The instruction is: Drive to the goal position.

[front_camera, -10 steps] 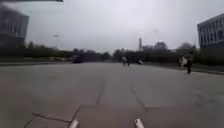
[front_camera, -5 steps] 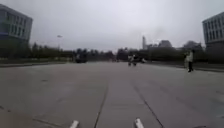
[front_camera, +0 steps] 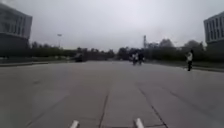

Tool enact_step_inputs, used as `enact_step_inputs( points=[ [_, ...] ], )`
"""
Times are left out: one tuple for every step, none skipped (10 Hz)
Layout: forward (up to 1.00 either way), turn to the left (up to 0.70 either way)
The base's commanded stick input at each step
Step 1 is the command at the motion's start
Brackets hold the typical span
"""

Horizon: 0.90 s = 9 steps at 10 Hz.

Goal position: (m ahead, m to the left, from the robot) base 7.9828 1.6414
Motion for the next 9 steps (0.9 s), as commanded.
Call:
enact_step_inputs(
  points=[
    [1.0,-0.15],
    [1.0,0.0],
    [1.0,0.0],
    [1.0,0.0],
    [1.0,0.0],
    [1.0,0.0],
    [1.0,0.0],
    [1.0,0.0],
    [1.0,-0.26]
  ],
)
